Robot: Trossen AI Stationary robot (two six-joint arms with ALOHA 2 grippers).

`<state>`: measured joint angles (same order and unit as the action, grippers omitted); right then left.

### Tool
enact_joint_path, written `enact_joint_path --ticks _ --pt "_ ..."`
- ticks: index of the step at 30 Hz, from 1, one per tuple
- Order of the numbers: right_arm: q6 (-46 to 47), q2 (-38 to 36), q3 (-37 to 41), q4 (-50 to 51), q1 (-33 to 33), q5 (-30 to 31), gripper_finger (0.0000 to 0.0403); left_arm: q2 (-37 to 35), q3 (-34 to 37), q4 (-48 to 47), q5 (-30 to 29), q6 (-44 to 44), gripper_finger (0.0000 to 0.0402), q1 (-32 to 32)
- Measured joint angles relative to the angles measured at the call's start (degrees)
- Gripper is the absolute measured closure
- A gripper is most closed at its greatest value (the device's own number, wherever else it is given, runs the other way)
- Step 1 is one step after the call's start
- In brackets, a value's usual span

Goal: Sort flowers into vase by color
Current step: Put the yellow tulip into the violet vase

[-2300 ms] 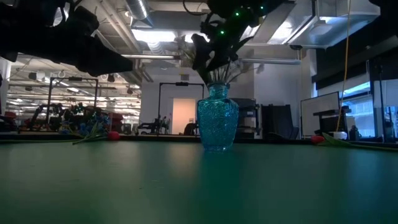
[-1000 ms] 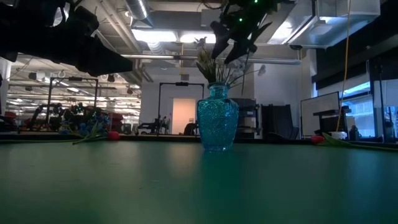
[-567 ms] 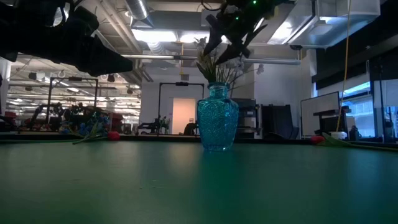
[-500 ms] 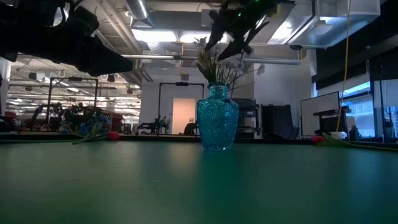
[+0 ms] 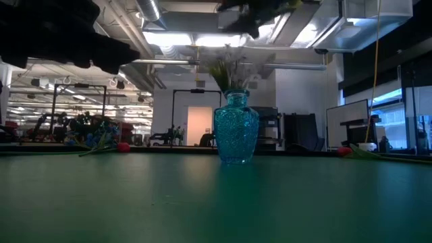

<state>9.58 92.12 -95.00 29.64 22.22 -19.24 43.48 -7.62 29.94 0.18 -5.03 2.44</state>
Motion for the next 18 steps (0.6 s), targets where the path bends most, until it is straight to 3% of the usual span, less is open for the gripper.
enact_joint_path --ticks 3,8,13,18 --pt "-2.9 0.0 0.0 0.3 -4.2 -4.4 0.01 0.0 0.0 0.2 1.5 -1.3 0.0241 0.0" --pt "-6.7 0.1 0.0 1.4 -9.6 -3.5 0.01 0.0 0.0 0.5 4.1 -1.4 0.0241 0.0" --pt "-12.8 0.8 0.0 1.1 -14.5 -6.7 0.01 0.2 0.0 1.3 4.6 -1.6 0.0241 0.0" --pt "-17.6 2.5 0.0 2.2 -19.4 -7.5 0.01 3.8 0.0 6.9 4.7 -1.3 0.0241 0.0"
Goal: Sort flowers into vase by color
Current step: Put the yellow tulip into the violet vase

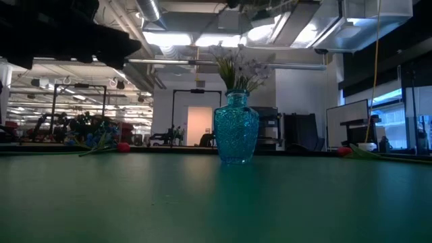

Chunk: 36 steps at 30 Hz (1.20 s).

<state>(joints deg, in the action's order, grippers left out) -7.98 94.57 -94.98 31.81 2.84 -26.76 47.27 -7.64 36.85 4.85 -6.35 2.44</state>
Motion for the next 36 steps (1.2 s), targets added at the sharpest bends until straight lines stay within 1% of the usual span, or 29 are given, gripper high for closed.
enact_joint_path --ticks 3,6,11,17,21,24,29,32,34,36 --pt "-1.3 1.6 0.0 0.9 -2.4 -0.2 0.01 3.9 0.0 4.8 0.0 0.1 0.0241 0.0" --pt "-2.2 3.6 0.0 1.6 -4.4 -1.2 0.01 8.8 -0.1 11.5 0.0 0.2 0.0241 0.0" --pt "-3.2 6.0 0.0 2.6 -5.6 -5.6 0.01 16.4 -0.1 21.0 -0.6 1.6 0.0241 -0.1" --pt "-4.7 6.7 0.0 1.6 -5.0 -5.4 0.01 23.5 -4.2 21.6 -0.7 2.8 0.0239 -0.1" --pt "-4.7 7.1 0.0 1.1 -5.0 -6.0 0.01 29.0 -7.6 21.8 -4.3 2.6 0.022 -0.8" --pt "-4.7 7.1 0.0 1.1 -5.1 -6.3 0.01 32.1 -8.9 23.6 -5.6 1.4 0.0205 -1.2" --pt "-4.7 7.1 0.0 1.2 -5.1 -6.3 0.01 34.1 -10.3 24.7 -6.0 1.6 0.0196 -1.9" --pt "-4.7 7.1 0.0 1.2 -5.1 -6.2 0.01 34.1 -10.7 24.3 -8.1 2.8 0.0213 -2.3" --pt "-4.8 7.1 0.0 0.8 -5.1 -5.6 0.01 34.1 -10.8 24.3 -9.0 3.0 0.0242 -2.3" --pt "-4.8 7.1 0.0 0.9 -5.1 -4.9 0.01 34.1 -10.8 24.1 -9.0 3.6 0.0286 -2.3"
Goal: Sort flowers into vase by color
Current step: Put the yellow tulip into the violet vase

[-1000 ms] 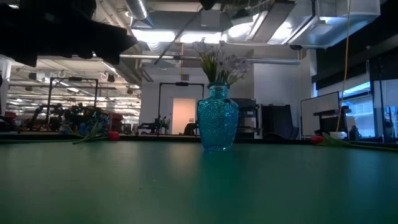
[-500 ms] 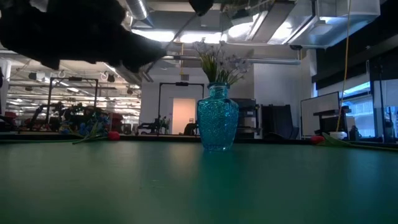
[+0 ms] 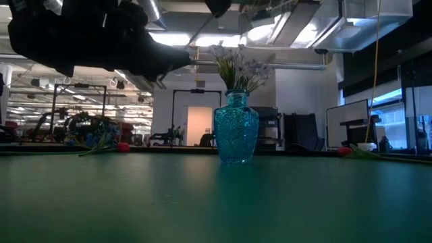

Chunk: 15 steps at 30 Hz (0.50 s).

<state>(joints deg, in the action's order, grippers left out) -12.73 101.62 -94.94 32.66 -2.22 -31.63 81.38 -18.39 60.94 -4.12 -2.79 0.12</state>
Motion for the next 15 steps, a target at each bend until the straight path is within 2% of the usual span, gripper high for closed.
enact_joint_path --ticks 3,4,9,12,15 --pt "0.1 0.0 0.0 -0.3 0.0 2.0 0.01 0.0 0.0 -0.1 0.7 1.1 0.0372 0.0" --pt "0.2 0.0 0.0 -0.9 0.0 3.4 0.01 0.0 0.0 0.0 0.7 1.5 0.0385 0.0" --pt "3.3 0.9 0.0 -11.3 0.0 10.4 0.01 0.0 0.0 -0.1 0.6 2.5 0.0396 0.0" --pt "3.7 2.3 -0.1 -17.3 0.4 11.3 0.01 -0.1 0.0 -0.2 0.6 2.6 0.0397 0.0" --pt "3.3 3.7 -0.1 -18.7 0.9 13.0 0.01 0.0 0.1 -1.5 0.8 2.5 0.0398 0.0"
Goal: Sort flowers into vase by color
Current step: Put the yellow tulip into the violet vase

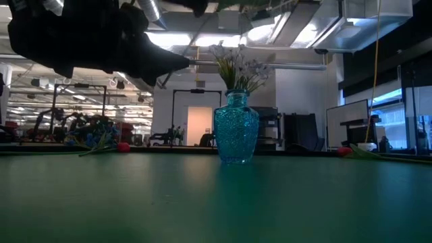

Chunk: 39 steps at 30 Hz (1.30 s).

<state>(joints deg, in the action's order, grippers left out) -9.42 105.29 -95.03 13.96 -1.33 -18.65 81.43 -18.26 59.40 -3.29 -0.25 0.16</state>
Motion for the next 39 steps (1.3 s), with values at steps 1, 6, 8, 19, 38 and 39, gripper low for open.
enact_joint_path --ticks 1,6,8,19,38,39 --pt "0.1 0.5 0.0 -0.3 0.3 0.3 0.01 0.0 0.0 0.0 -0.1 0.0 0.0399 0.0" --pt "1.3 1.8 0.1 -0.2 2.1 -0.5 0.0161 0.0 0.0 0.1 -0.7 0.1 0.0399 -0.2" --pt "1.2 1.8 0.1 -0.9 2.3 -0.6 0.0213 0.0 0.0 0.0 -1.4 -0.1 0.0399 -0.4" --pt "-7.5 -11.1 0.0 3.0 -1.9 11.8 0.0341 -3.4 7.6 6.9 -4.4 0.2 0.04 -8.7" --pt "3.9 0.0 5.7 -29.8 2.6 20.5 0.0189 -12.7 17.9 25.2 3.2 -4.6 0.0395 -3.0" --pt "3.2 -0.1 5.7 -30.2 2.4 20.3 0.0191 -12.7 17.9 25.2 3.1 -4.6 0.0395 -3.0"
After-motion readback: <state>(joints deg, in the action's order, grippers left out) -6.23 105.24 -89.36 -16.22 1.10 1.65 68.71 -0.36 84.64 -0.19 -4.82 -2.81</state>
